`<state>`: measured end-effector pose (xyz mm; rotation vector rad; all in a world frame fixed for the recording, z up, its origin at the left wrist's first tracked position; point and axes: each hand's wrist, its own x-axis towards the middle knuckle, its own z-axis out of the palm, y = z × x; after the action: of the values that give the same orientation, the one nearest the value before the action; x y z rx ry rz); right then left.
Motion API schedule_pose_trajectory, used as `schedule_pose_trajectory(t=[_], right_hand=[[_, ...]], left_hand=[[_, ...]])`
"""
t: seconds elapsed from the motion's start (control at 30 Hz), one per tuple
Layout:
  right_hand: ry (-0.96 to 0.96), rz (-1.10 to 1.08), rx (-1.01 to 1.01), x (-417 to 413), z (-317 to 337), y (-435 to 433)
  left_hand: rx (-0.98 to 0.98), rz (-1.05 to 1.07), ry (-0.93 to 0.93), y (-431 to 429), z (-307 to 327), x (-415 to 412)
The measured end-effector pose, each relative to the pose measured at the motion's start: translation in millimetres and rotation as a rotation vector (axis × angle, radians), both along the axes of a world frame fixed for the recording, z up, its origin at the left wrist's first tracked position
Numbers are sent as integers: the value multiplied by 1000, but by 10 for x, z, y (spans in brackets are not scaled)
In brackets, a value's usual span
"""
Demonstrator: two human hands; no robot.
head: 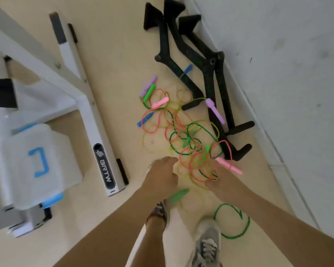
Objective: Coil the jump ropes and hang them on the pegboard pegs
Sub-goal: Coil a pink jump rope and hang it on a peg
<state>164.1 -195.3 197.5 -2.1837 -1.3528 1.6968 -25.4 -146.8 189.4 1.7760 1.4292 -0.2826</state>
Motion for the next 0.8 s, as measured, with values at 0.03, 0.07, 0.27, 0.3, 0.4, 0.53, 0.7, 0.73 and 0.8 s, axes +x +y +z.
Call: schedule_pose_trajectory(t=[0.03,0.07,0.27,0.3,0.4,0.53,0.7,0.73,0.8], right_hand=[[7,-15,7,-36,-269,99],[11,-21,15,-66,-533,187],[22,-48,49,-252,-1343,688],[51,-101,38,-275,-1377,755],[161,-288,81,-336,-1314,872],[256,-323,302,-553,-705,1122],[345,-486,356,-744,513,1421],[291,-496,378,-749,731,1442],[249,-518,397,-741,1130,1430]], left_hand=[[13,-50,16,139,-318,25],[16,-102,45,273,-624,64],[-53,-148,186,899,-1992,407],[-62,-113,163,950,-2056,437],[-5,258,-179,1048,-1743,400],[-47,490,-741,1233,-422,184],[-149,420,-1114,1534,1260,102],[-196,433,-1204,1605,1570,125],[-293,442,-1351,1737,2172,196]])
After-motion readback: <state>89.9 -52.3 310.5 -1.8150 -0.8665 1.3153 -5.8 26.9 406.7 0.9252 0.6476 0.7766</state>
